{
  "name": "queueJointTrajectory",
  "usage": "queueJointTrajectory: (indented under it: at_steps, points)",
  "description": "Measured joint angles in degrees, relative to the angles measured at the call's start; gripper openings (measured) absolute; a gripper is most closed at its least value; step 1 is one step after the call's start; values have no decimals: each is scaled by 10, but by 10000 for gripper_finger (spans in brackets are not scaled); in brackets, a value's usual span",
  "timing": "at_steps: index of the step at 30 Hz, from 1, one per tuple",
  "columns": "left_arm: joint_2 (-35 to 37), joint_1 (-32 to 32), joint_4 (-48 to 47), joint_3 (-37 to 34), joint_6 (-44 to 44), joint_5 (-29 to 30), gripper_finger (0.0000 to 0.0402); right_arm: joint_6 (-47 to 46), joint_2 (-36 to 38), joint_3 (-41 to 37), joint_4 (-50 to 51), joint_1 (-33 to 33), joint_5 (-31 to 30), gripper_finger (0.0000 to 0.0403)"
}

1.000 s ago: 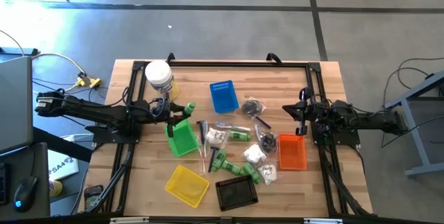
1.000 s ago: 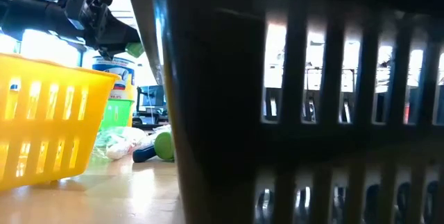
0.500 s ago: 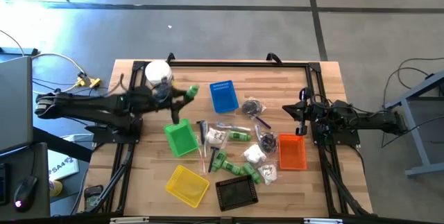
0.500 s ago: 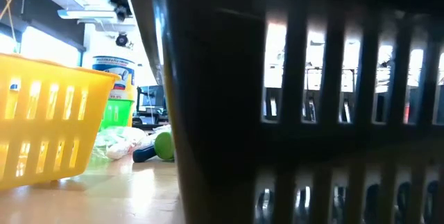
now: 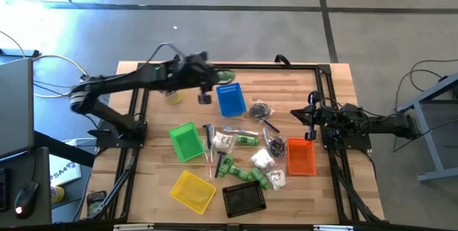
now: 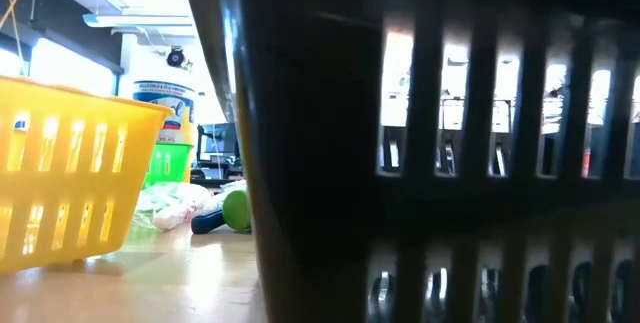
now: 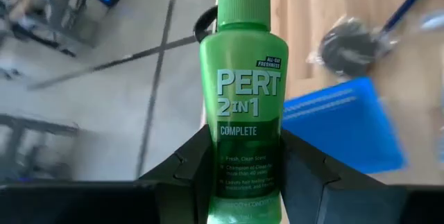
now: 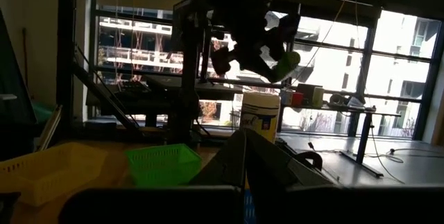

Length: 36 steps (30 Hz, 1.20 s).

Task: Pick & Place Travel size toiletries
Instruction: Put the shampoo bottle into the blue bin

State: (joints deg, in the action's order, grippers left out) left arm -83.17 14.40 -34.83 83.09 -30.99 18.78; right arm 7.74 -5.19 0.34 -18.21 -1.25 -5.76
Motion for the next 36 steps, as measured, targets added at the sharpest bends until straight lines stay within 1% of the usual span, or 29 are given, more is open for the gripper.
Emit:
queueJointTrajectory:
  at_steps: [4, 7, 9, 11, 18, 25, 27, 30, 36]
  points:
    - [-76, 0, 0, 49, -144, -2, 120, -3, 0, 0, 0, 0, 0, 3]
    - [-112, -1, 6, 61, -259, -3, 120, -3, 0, 0, 5, 0, 0, 3]
    - [-128, 5, 11, 63, -305, -7, 120, -3, 0, 0, 9, 0, -1, 3]
    - [-140, 8, 1, 63, -319, -31, 120, -4, 0, 0, 15, 0, -1, 3]
    - [-179, 34, -37, 63, -324, -138, 120, -7, 0, 0, 16, 0, -1, 3]
    - [-235, 60, -43, 63, -350, -144, 120, -7, 0, 0, 16, 0, -3, 3]
    - [-248, 67, -64, 62, -352, -149, 120, -7, 0, 0, 16, 0, -3, 3]
    - [-261, 74, -62, 62, -365, -159, 120, -7, 0, 0, 16, 0, -2, 3]
    - [-277, 63, -49, 62, -408, -172, 120, -5, 0, 0, 16, 0, -3, 3]
